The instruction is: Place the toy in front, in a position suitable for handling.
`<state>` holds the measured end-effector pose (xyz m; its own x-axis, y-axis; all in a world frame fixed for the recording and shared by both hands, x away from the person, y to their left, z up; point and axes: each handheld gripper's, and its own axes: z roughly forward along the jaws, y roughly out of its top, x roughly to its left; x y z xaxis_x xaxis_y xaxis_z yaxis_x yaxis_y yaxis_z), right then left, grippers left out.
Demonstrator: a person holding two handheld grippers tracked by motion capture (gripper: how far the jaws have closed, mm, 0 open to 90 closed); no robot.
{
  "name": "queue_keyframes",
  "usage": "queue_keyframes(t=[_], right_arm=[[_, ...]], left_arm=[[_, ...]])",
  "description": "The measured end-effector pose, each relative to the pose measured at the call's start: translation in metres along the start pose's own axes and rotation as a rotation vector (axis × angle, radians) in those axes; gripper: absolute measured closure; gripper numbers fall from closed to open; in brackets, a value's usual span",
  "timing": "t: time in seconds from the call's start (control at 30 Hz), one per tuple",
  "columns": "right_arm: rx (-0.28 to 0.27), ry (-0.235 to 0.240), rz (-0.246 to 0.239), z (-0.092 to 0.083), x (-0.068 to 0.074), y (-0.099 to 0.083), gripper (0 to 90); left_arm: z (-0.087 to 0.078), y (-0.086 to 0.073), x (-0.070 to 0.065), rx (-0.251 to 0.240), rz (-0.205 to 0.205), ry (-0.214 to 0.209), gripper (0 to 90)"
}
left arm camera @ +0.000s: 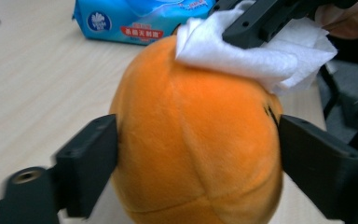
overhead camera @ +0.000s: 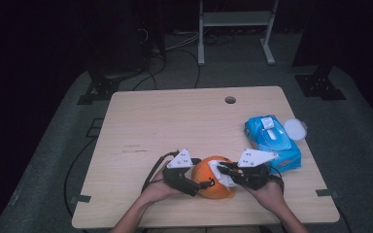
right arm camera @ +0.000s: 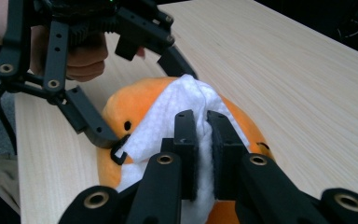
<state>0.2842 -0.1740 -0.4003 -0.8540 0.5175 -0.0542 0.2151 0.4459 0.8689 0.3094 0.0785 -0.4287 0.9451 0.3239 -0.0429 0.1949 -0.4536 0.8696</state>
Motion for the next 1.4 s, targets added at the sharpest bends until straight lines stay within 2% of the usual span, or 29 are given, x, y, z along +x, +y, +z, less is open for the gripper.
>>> queue_keyframes(t=[0.1, 0.2, 0.27, 0.33, 0.37, 0.43, 0.5, 0.6, 0.63, 0.7, 0.73, 0.8, 0.83, 0.93, 1.1, 1.17, 1.23, 1.27, 1.3, 1.33, 1.4], right_arm=[[-0.01, 0.002, -0.02, 0.0, 0.007, 0.005, 81.9], [-0.032, 0.051, -0.039, 0.003, 0.017, 0.013, 81.9], [-0.024, 0.045, -0.056, 0.003, 0.02, 0.016, 82.0], [-0.023, 0.045, -0.045, 0.001, 0.015, 0.014, 82.0], [-0.023, 0.03, -0.036, -0.001, 0.011, 0.012, 82.0], [-0.016, 0.004, -0.012, -0.004, 0.002, 0.007, 82.0], [-0.002, -0.028, -0.002, -0.008, -0.003, 0.002, 82.0], [0.001, -0.043, -0.011, -0.01, -0.002, 0.001, 82.0], [0.001, -0.039, -0.014, -0.009, 0.001, 0.003, 82.0], [-0.001, -0.019, -0.038, -0.005, 0.009, 0.008, 82.0], [-0.002, -0.007, -0.049, -0.003, 0.013, 0.011, 82.0], [0.001, 0.007, -0.069, 0.001, 0.019, 0.014, 82.0], [0.003, 0.014, -0.073, 0.001, 0.02, 0.014, 82.0], [-0.004, 0.023, -0.047, -0.003, 0.012, 0.012, 82.1], [-0.001, -0.032, -0.005, -0.015, -0.004, 0.002, 82.1], [-0.002, -0.032, 0.005, -0.016, -0.004, 0.002, 82.0], [-0.005, -0.02, -0.016, -0.012, 0.003, 0.006, 82.0], [-0.013, 0.003, -0.02, -0.01, 0.008, 0.008, 82.0], [-0.022, 0.028, -0.024, -0.007, 0.012, 0.011, 82.0], [-0.019, 0.039, -0.036, -0.005, 0.016, 0.013, 82.0], [-0.01, 0.046, -0.057, -0.004, 0.02, 0.016, 82.0]], left_arm=[[0.003, 0.005, -0.01, 0.0, 0.075, 0.023, 27.8], [0.004, 0.009, -0.021, 0.015, 0.191, 0.035, 29.7], [0.003, 0.008, -0.023, 0.016, 0.216, 0.038, 30.5], [0.002, 0.005, -0.023, 0.012, 0.213, 0.034, 31.2], [0.001, 0.004, -0.022, 0.014, 0.216, 0.032, 31.2], [0.001, 0.002, -0.02, 0.013, 0.202, 0.024, 30.1], [0.001, 0.003, -0.017, 0.011, 0.15, 0.004, 24.2], [0.005, 0.006, -0.008, -0.023, -0.015, -0.049, 12.8], [0.005, 0.007, -0.008, -0.024, -0.039, -0.036, 13.6], [0.007, 0.007, -0.011, -0.029, 0.006, -0.013, 22.9], [0.007, 0.008, -0.015, -0.029, 0.041, -0.001, 25.6], [0.005, 0.008, -0.022, -0.005, 0.138, 0.028, 29.7], [0.004, 0.008, -0.023, -0.003, 0.162, 0.034, 31.2], [0.003, 0.005, -0.022, -0.02, 0.166, 0.023, 33.9], [0.002, 0.004, -0.02, -0.026, 0.156, 0.009, 33.0], [0.005, 0.006, -0.022, -0.026, 0.17, 0.012, 32.5], [0.007, 0.008, -0.026, -0.016, 0.217, 0.021, 32.2], [0.007, 0.009, -0.029, -0.011, 0.247, 0.025, 32.1], [0.007, 0.009, -0.029, -0.011, 0.247, 0.025, 31.9], [0.007, 0.009, -0.034, 0.001, 0.295, 0.032, 31.8], [0.005, 0.008, -0.034, -0.006, 0.303, 0.027, 31.9]])
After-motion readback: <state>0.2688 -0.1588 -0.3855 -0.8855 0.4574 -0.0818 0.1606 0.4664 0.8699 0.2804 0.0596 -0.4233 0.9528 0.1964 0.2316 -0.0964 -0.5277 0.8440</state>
